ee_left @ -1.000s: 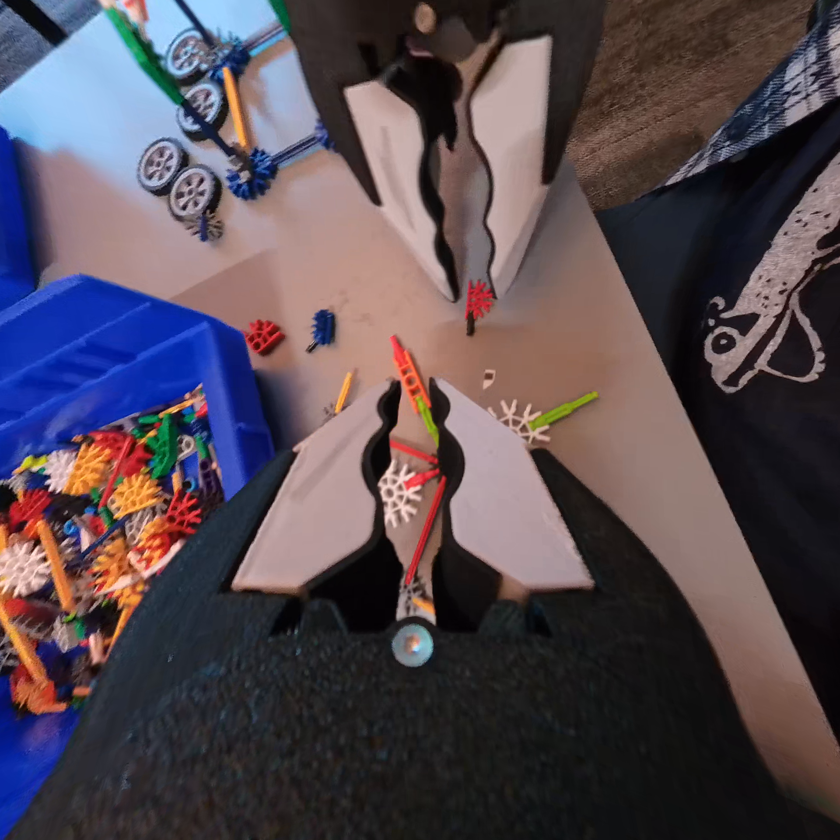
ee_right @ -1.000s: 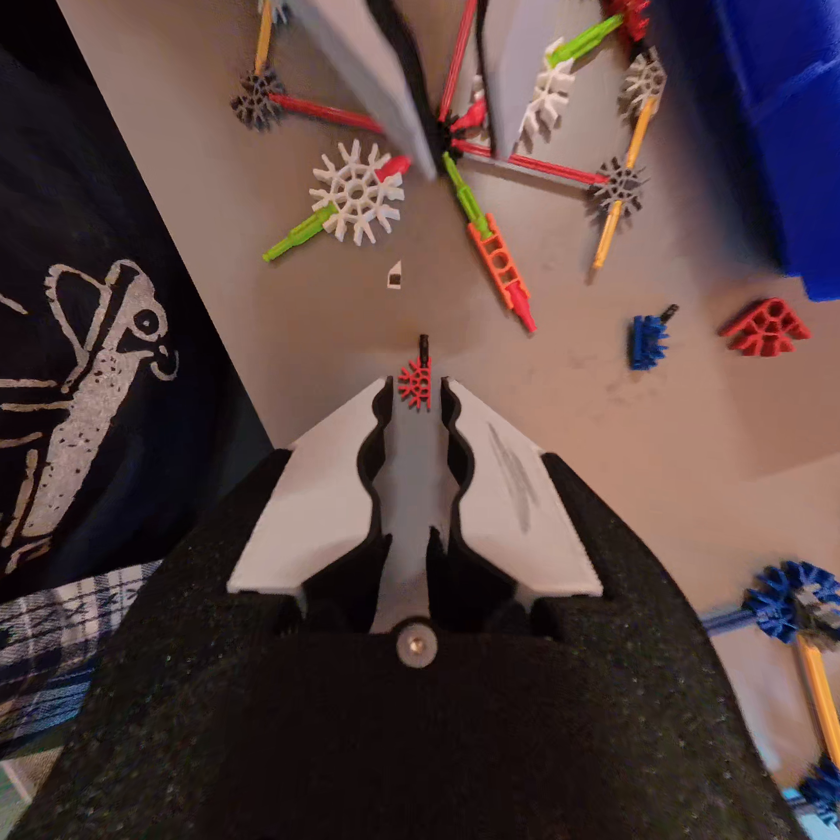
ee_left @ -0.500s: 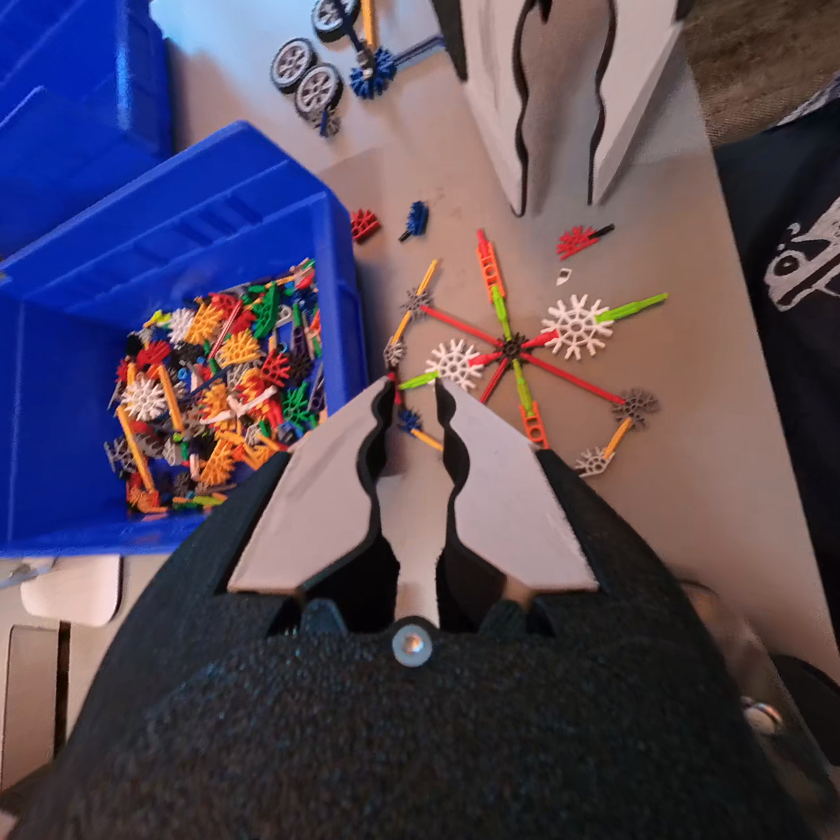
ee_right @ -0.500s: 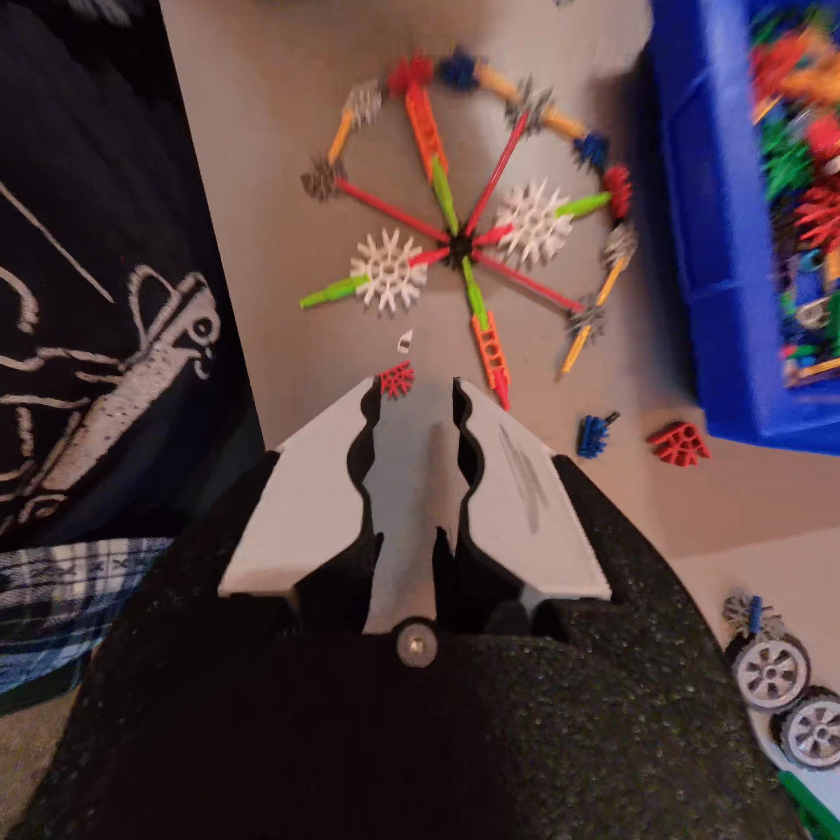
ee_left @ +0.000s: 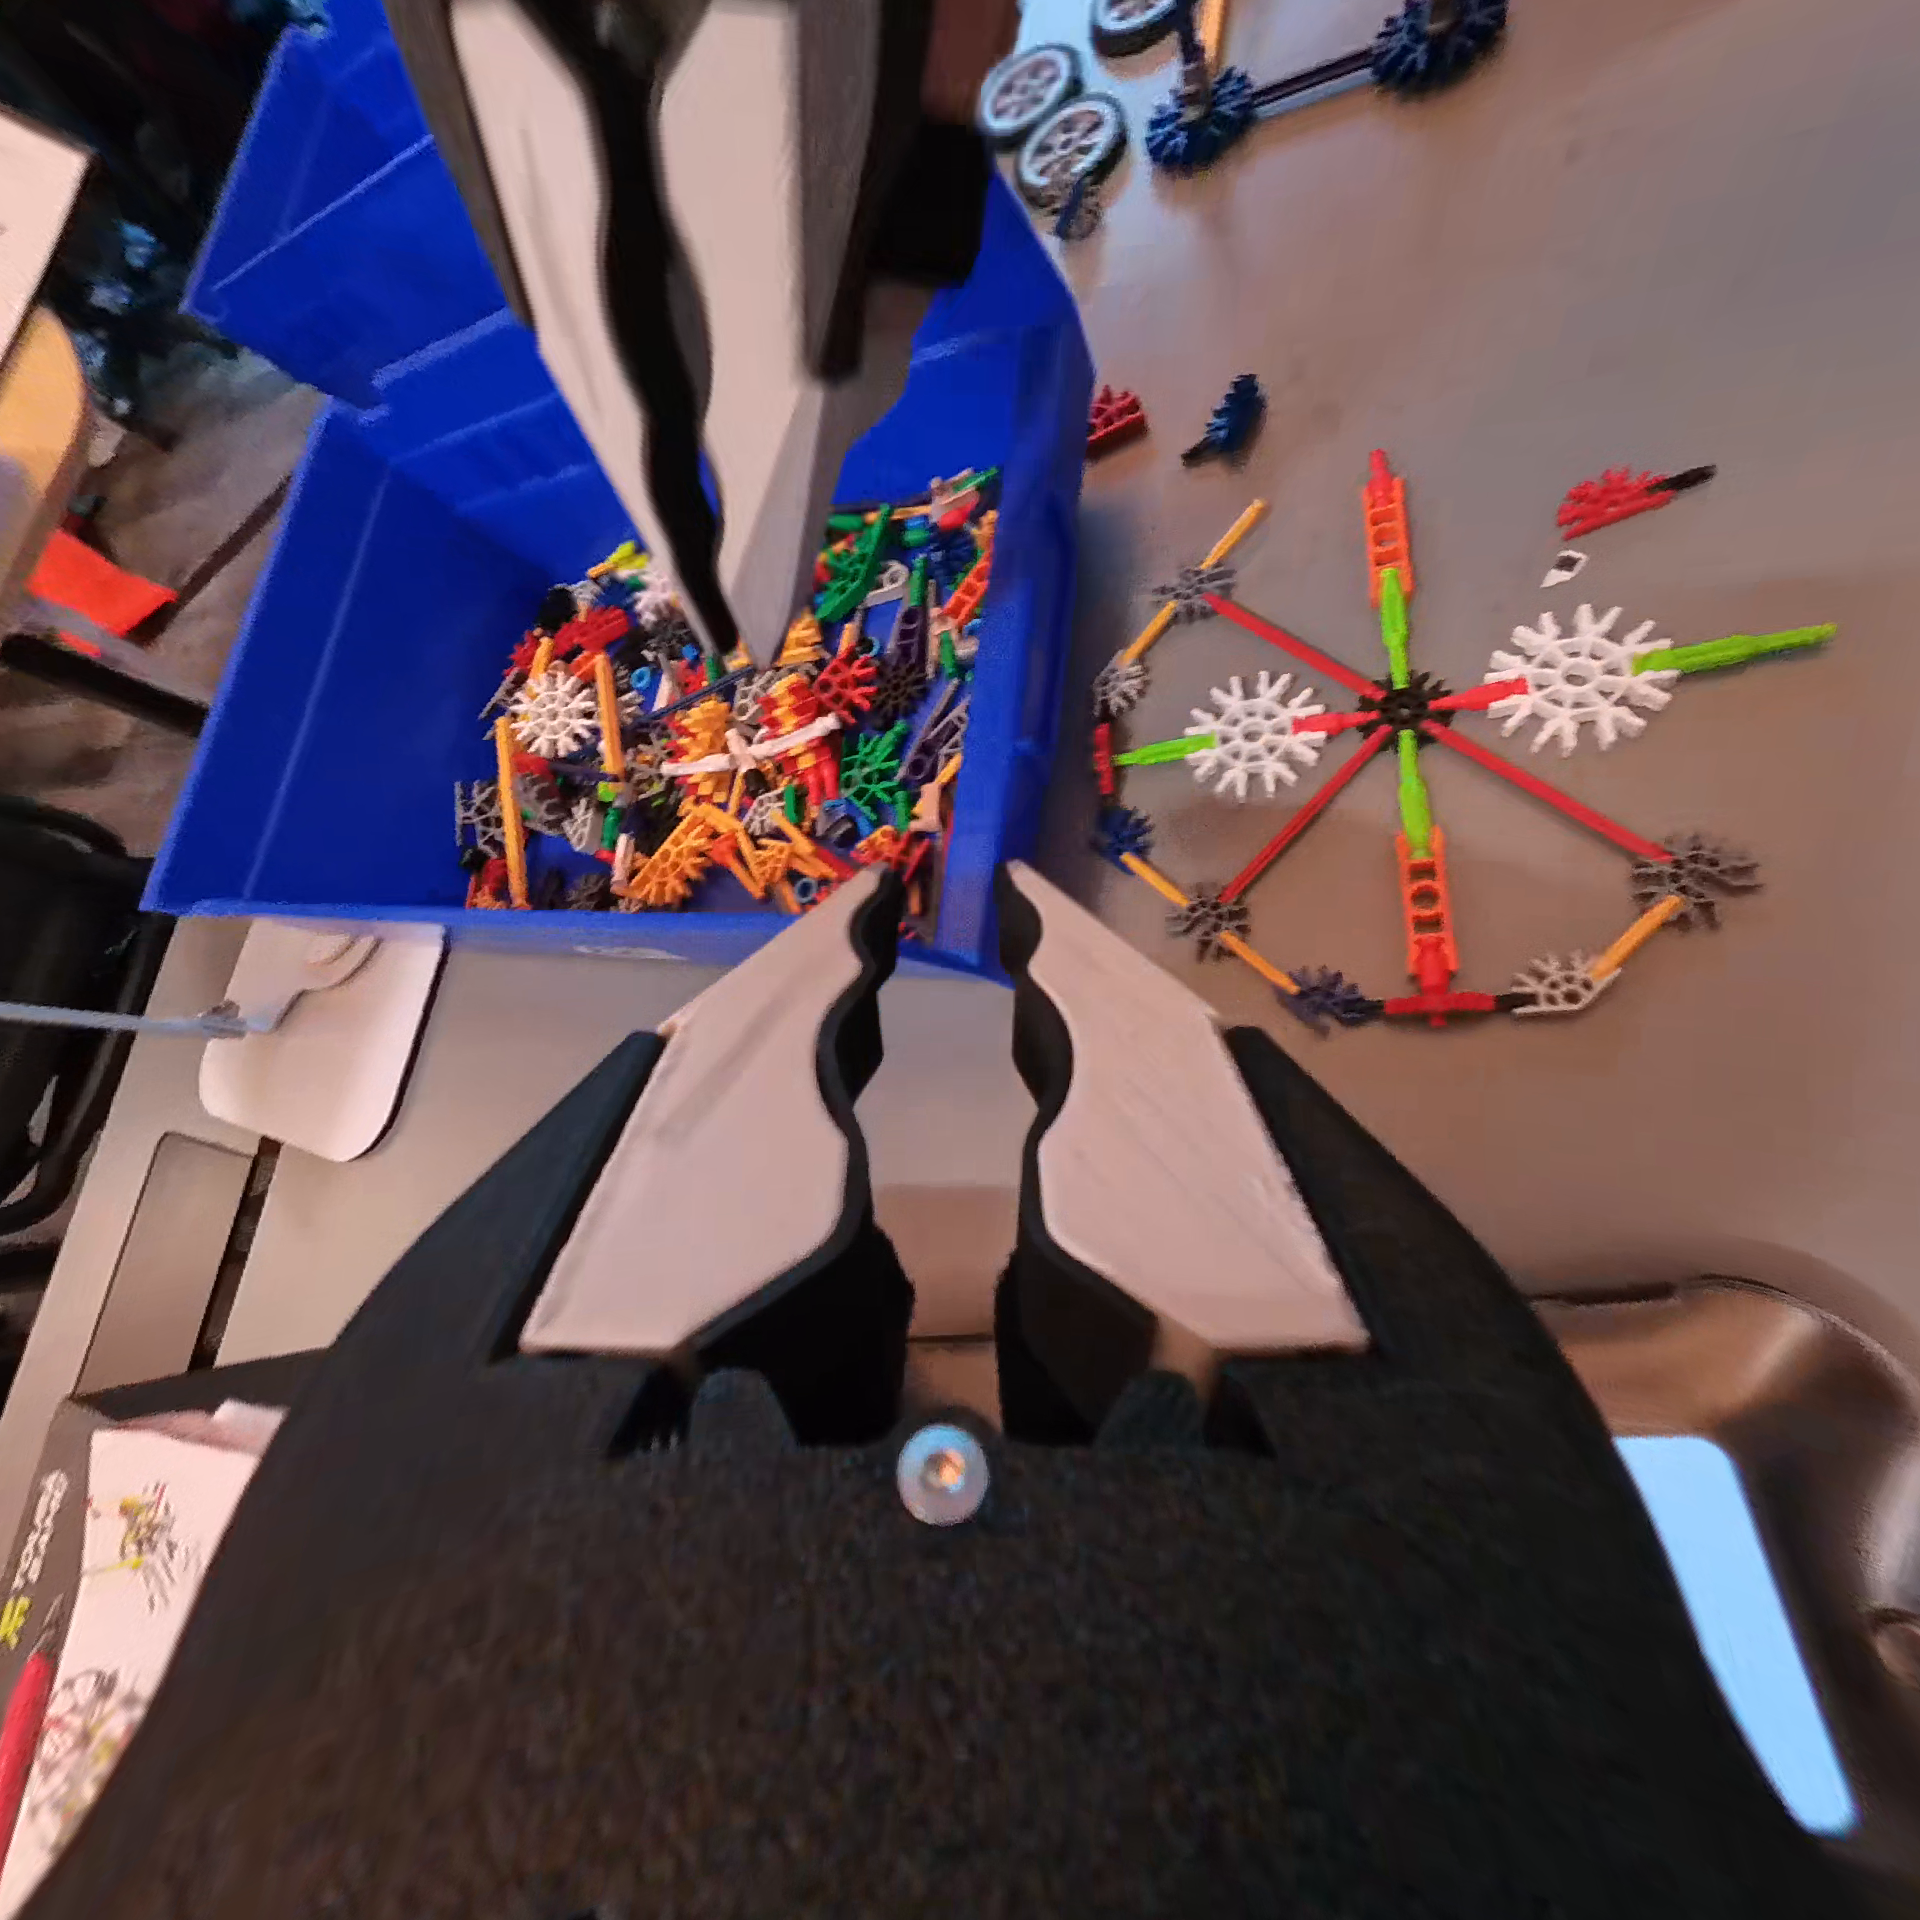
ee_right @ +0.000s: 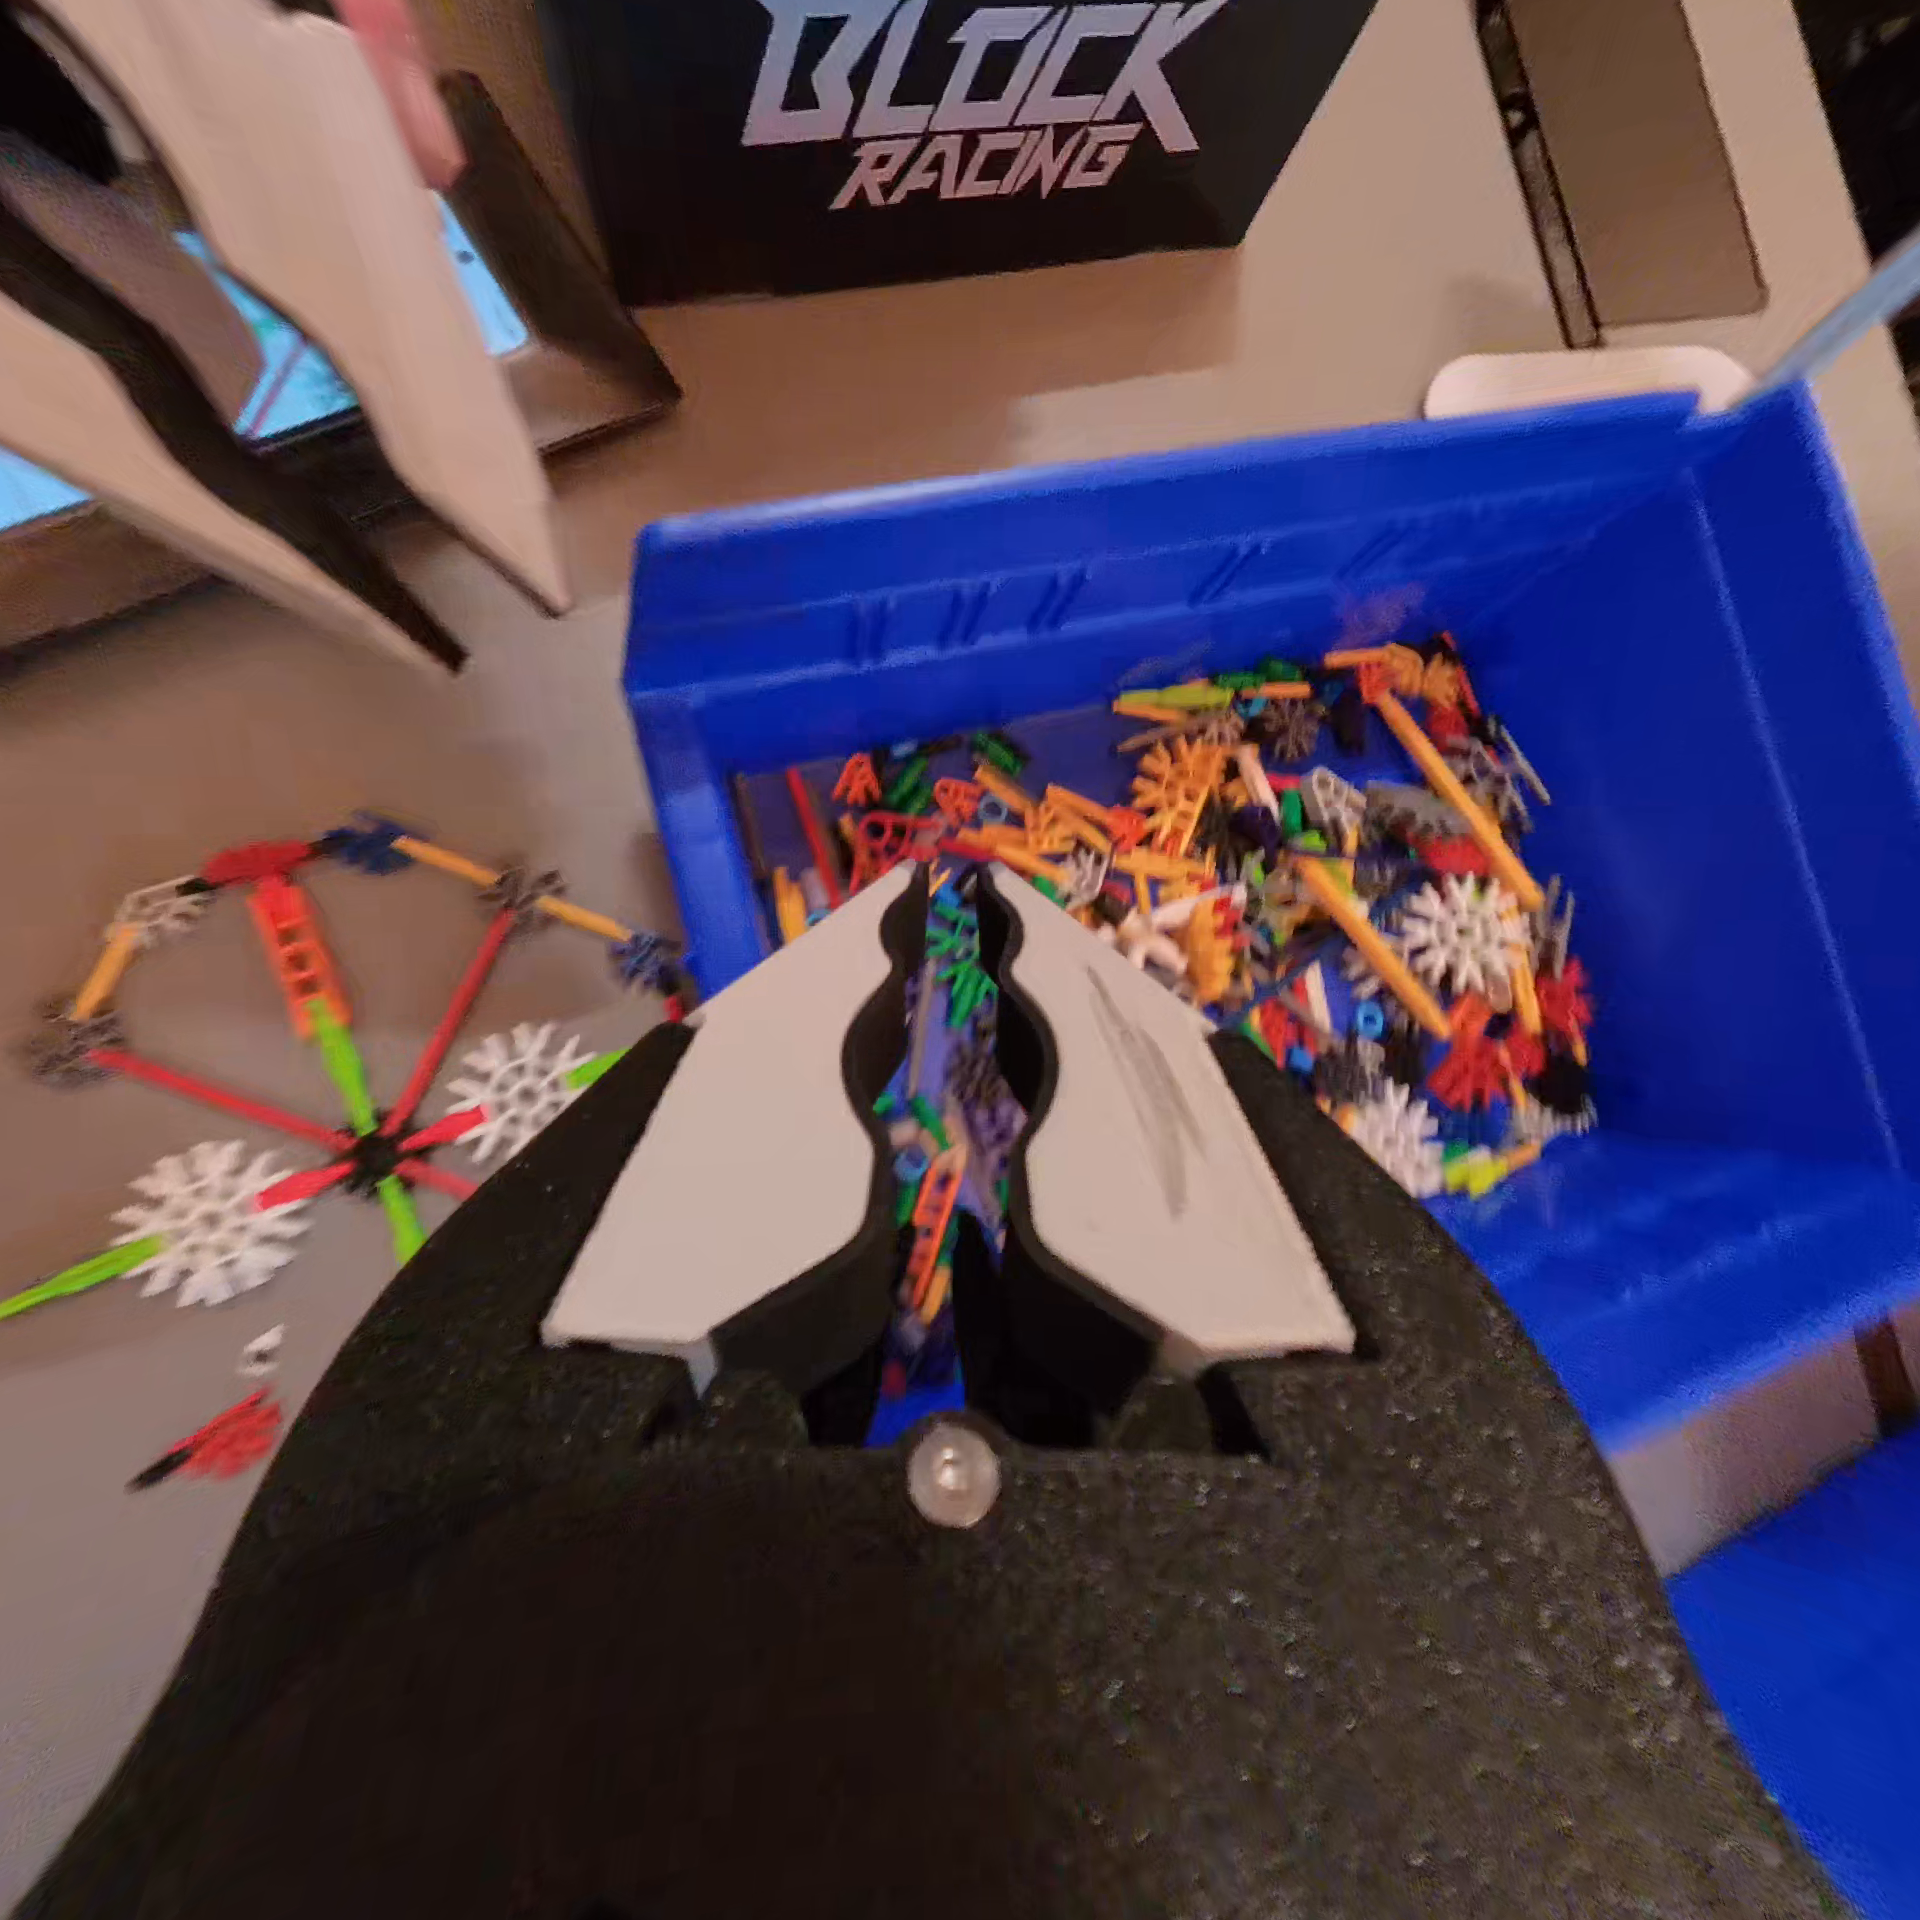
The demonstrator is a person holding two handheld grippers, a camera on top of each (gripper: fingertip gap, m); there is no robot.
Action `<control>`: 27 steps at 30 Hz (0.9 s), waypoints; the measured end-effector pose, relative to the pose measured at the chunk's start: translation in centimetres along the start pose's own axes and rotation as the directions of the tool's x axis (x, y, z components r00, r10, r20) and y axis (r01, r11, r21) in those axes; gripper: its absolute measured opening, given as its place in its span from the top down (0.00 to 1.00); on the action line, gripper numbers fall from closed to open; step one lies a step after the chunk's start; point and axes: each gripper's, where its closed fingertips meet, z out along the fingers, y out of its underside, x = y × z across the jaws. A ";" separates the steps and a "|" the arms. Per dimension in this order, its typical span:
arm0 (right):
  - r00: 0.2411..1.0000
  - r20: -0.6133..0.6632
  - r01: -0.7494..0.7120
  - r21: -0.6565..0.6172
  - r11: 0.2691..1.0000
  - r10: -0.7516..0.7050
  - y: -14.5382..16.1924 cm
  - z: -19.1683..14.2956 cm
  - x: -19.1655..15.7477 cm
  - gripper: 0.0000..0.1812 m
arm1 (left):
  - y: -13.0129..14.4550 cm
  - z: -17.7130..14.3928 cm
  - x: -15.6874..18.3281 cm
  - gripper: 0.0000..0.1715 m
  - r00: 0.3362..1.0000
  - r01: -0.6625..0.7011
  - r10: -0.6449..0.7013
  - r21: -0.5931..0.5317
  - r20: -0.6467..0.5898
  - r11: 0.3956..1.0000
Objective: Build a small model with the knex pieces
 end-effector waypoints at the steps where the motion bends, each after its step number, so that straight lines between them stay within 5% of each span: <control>1: 1.000 0.020 0.021 -0.008 1.000 -0.021 -0.4 1.3 0.7 0.96 | 0.2 0.0 -0.3 0.90 1.000 0.009 -0.009 0.009 0.009 1.000; 12: 0.967 0.210 0.177 -0.158 0.971 -0.142 0.2 10.8 3.2 0.99 | 0.7 -0.7 -2.1 0.90 0.994 0.090 -0.098 0.141 0.053 0.986; 27: 0.934 0.327 0.203 -0.159 0.966 -0.142 1.0 11.2 2.1 0.95 | 0.5 -1.5 -2.5 0.90 0.993 0.088 -0.102 0.195 0.060 0.977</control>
